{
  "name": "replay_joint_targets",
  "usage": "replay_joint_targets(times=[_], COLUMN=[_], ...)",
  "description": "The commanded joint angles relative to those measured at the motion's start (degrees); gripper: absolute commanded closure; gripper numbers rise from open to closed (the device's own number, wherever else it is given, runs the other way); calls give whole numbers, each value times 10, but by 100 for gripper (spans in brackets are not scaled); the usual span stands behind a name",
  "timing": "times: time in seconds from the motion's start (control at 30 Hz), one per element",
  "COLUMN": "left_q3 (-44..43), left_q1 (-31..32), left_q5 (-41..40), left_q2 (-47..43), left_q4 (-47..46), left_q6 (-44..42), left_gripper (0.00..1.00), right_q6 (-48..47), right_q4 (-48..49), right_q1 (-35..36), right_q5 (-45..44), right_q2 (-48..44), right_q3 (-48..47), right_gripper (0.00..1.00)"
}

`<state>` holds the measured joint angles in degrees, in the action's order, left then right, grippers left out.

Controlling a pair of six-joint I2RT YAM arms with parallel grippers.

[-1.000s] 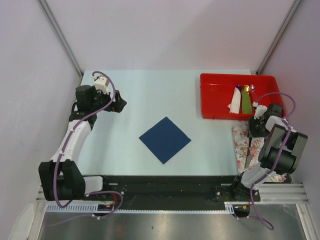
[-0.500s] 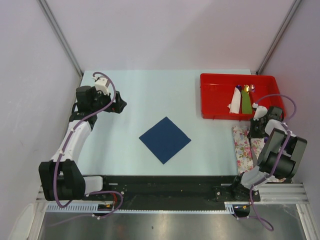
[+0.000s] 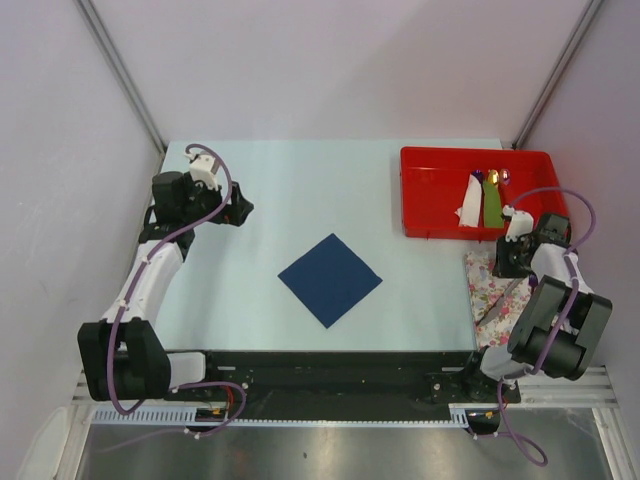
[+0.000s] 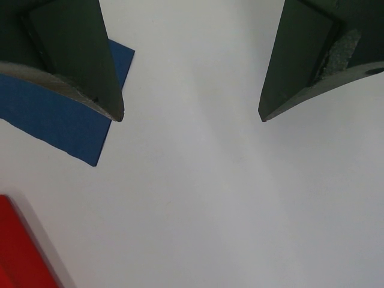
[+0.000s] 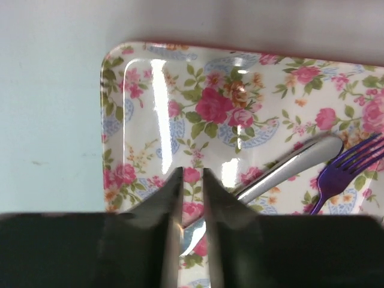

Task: Place the utensils on the paper napkin and roll it up

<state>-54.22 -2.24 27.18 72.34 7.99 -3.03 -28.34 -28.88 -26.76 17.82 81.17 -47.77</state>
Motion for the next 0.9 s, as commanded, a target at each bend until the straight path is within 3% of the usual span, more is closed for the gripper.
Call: replay_joint_targets(times=[0.0, 0.03, 0.1, 0.37, 0.57, 0.87], left_q3=[-5, -4, 0, -11, -27, -38], left_q1=[2, 2, 2, 2, 2, 0], left_q5=[10, 10, 9, 16, 23, 31], left_q2=[-1, -2, -4, 14, 26, 40], left_q4=[-16, -15, -13, -17, -20, -24], left_q6=[-3, -4, -6, -7, -13, -29], left_gripper=[0, 0, 0, 0, 0, 0], right_q6=[-27, -37, -59, -59, -48, -57], right_q4=[-35, -49, -69, -16, 30, 29], right_q1=[-19, -27, -43, -79, -80, -82], right_q5=[-6, -7, -11, -45, -70, -65], right_q2=[9, 5, 0, -20, 17, 8], right_q3=[-22, -22, -14, 60, 87, 102], right_gripper=[63, 48, 39, 35, 39, 66])
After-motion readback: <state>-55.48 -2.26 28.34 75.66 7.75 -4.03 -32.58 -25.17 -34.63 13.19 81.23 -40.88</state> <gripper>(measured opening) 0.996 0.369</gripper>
